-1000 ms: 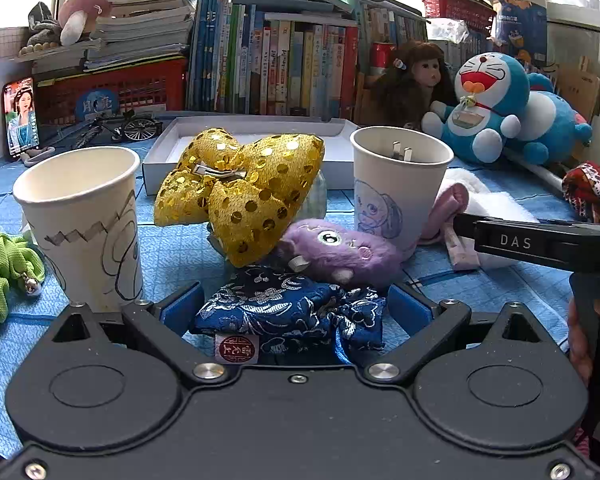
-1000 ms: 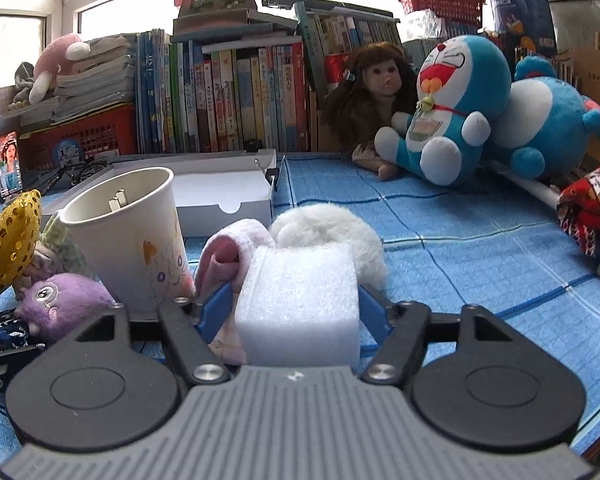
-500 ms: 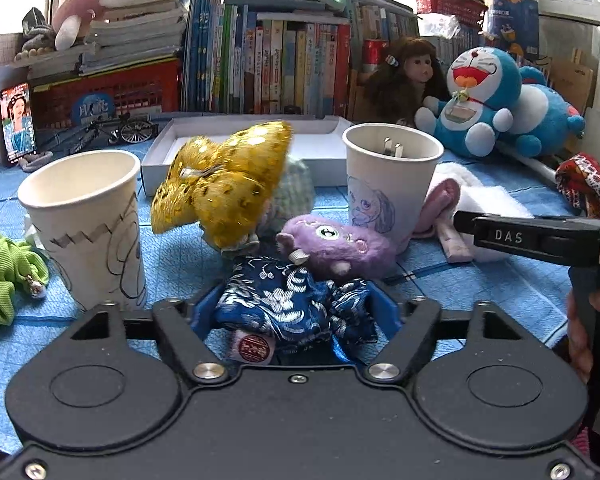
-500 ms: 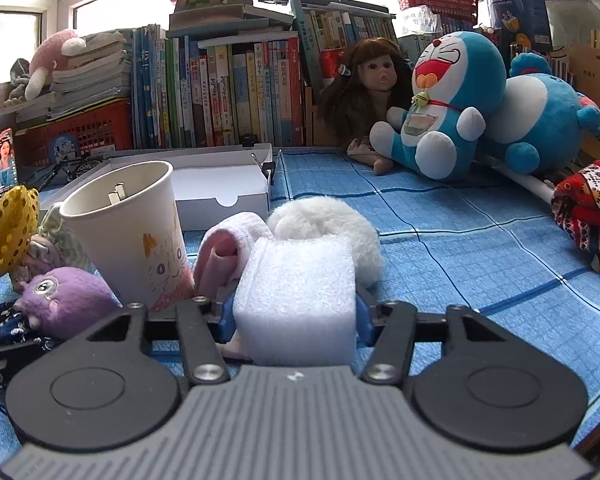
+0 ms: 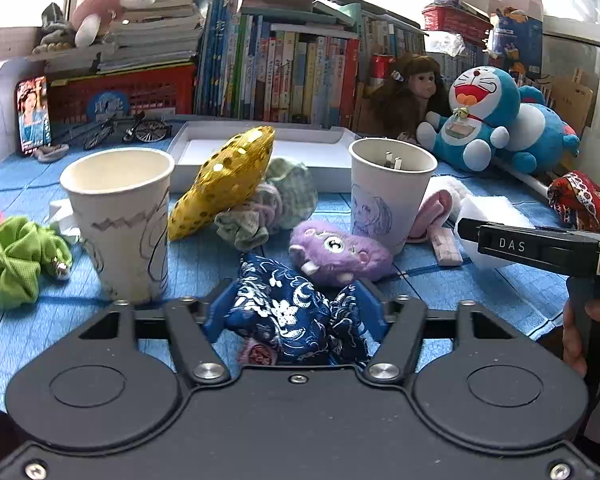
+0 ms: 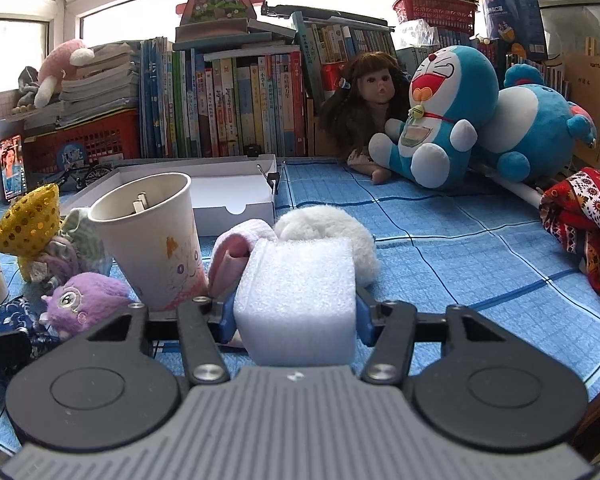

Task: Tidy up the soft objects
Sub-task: 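Close the right gripper on the foam block while the left gripper grasps the blue floral pouch, then lift and carry the foam block and floral pouch over the white tray with both tools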

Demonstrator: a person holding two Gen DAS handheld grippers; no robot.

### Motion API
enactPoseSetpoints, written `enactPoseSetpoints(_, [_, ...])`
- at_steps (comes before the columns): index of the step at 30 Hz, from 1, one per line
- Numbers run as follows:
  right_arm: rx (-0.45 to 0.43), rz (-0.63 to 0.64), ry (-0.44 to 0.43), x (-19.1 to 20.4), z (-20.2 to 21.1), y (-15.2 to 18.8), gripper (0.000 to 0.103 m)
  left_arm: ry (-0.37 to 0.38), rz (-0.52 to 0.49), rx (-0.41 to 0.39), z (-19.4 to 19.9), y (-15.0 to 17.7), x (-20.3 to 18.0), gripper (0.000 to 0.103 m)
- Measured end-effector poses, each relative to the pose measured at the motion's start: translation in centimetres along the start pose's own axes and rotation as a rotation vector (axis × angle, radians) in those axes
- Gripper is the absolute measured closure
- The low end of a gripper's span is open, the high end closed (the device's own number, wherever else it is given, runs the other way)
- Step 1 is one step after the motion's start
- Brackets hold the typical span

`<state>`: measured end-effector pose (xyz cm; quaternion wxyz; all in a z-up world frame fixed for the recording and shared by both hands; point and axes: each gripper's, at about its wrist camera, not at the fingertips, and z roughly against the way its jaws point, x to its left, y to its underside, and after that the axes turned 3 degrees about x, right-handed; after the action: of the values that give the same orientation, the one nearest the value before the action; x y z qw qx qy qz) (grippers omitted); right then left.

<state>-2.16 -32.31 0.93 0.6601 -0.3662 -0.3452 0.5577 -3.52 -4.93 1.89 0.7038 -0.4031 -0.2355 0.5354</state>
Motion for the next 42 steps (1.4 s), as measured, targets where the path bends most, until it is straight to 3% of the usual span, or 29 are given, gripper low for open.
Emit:
enactPoseSetpoints(9, [0.007,-0.002,-0.006,0.2,0.2,0.3,0.040,-0.001,0.093,-0.022,1.2,0.8,1.8,0.018])
enactPoseSetpoints(20, [0.010,-0.008,-0.005,0.1,0.1,0.4,0.039,0.065,0.416,-0.058,2.2,1.4,6.2,0.017])
enactPoseSetpoints(26, [0.014,-0.008,-0.002,0.2,0.0,0.5,0.039,0.066,0.350,0.029,0.5,1.6,5.5,0.012])
enactPoseSetpoints(31, [0.021,0.005,0.001,0.4,-0.1,0.6,0.039,0.057,0.275,0.033,-0.5,1.8,3.6,0.012])
enactPoseSetpoints(33, [0.024,0.007,0.001,0.4,-0.2,0.7,0.039,0.071,0.275,0.034,-0.8,1.6,3.3,0.018])
enactPoseSetpoints(37, [0.033,0.008,-0.002,0.6,-0.4,0.9,0.039,0.103,0.255,0.036,-1.1,1.6,2.7,0.058])
enactPoseSetpoints(40, [0.031,0.006,-0.003,0.7,-0.3,0.9,0.043,0.089,0.232,0.017,-0.6,1.5,2.1,0.072])
enactPoseSetpoints(42, [0.027,0.008,-0.015,0.7,-0.1,0.8,0.044,0.084,0.209,0.014,-0.2,1.2,1.8,0.075])
